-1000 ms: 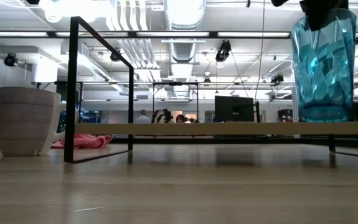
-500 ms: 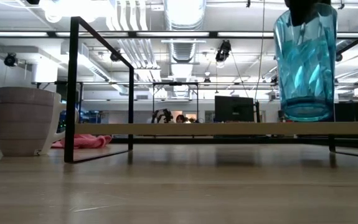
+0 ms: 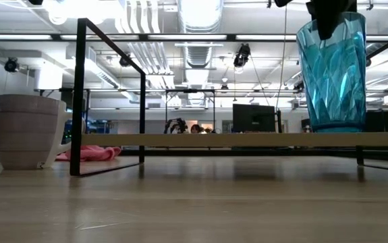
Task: Stack small to large cups/mugs on shelf
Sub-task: Put blue transparent cup on the shelf, then put purple mug on the shelf
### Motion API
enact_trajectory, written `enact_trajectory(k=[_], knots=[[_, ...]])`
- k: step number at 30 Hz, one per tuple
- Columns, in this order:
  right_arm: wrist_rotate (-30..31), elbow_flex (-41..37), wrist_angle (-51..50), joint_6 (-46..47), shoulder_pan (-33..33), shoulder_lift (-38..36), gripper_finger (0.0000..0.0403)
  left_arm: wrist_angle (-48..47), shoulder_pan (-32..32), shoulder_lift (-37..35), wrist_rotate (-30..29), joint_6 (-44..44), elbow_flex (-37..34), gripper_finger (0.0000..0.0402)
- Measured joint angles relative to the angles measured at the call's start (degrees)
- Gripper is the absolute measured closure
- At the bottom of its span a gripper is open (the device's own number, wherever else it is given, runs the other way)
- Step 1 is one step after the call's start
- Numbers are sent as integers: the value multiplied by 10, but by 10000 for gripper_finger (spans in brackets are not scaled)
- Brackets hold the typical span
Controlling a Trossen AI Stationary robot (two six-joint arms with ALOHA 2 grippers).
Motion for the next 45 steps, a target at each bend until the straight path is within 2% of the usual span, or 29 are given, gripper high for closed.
enact_trajectory(k=[10, 20, 24, 28, 36, 45], knots=[[-2, -1, 1, -13, 0, 1, 387, 0, 0, 0, 0, 0, 0, 320], [-2, -4, -1, -8, 0, 6, 325, 0, 0, 0, 0, 0, 0, 320], [4, -4, 0, -8, 0, 6, 313, 0, 0, 0, 0, 0, 0, 320], [6, -4, 0, 4, 0, 6, 311, 0, 0, 0, 0, 0, 0, 320], [-38, 0, 0, 13, 0, 2, 321, 0, 0, 0, 0, 0, 0, 320], [-11, 72, -7, -12, 1, 0, 326, 0, 0, 0, 0, 0, 0, 320]])
